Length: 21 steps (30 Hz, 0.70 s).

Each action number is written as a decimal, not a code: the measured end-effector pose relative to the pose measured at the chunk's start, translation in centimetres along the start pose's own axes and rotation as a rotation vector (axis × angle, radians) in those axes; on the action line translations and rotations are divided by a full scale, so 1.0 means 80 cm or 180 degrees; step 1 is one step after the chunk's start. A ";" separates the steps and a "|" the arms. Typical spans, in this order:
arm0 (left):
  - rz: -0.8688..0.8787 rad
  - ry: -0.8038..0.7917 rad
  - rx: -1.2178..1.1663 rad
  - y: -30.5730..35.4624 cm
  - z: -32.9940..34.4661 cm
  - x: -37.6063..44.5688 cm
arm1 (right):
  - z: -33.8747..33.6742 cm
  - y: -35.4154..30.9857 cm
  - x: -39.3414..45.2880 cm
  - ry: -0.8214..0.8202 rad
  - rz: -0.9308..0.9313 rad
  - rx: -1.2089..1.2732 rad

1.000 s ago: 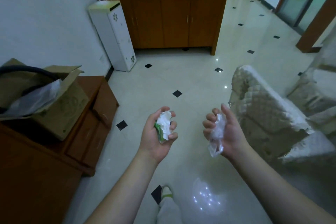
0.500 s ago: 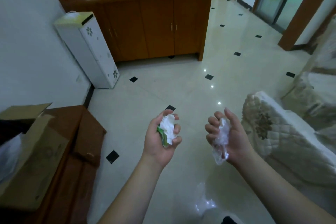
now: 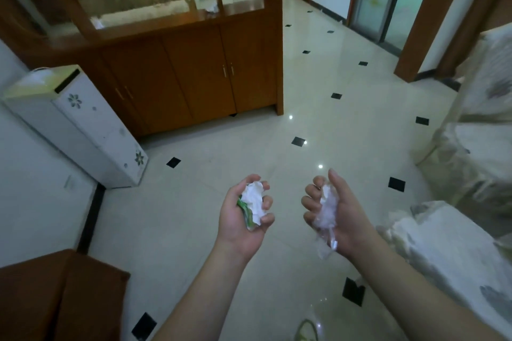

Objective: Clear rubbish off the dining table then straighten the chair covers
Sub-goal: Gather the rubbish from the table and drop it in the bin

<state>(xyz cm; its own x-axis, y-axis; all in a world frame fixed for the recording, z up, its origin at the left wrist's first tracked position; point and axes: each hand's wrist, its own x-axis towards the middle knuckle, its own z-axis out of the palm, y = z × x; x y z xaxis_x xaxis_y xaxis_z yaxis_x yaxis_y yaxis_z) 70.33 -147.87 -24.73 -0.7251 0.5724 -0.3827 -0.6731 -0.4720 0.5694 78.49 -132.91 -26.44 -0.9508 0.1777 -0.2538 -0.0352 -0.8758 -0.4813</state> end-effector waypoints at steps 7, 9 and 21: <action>-0.0113 -0.0158 0.0088 0.036 0.048 0.123 | 0.011 -0.081 0.116 0.0054 -0.0309 0.0011; -0.0139 -0.0159 0.0123 0.048 0.047 0.159 | 0.007 -0.095 0.145 0.0147 -0.0387 0.0056; -0.0388 -0.0387 0.0448 0.150 0.094 0.406 | 0.024 -0.183 0.364 0.0935 -0.0536 -0.0535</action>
<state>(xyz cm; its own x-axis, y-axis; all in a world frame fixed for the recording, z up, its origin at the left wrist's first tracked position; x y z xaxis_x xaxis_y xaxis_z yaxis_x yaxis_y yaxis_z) 39.81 -129.90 -24.84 -0.6110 0.7002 -0.3694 -0.7217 -0.3009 0.6234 50.74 -115.77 -25.13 -0.8063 0.4554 -0.3775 -0.1092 -0.7418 -0.6616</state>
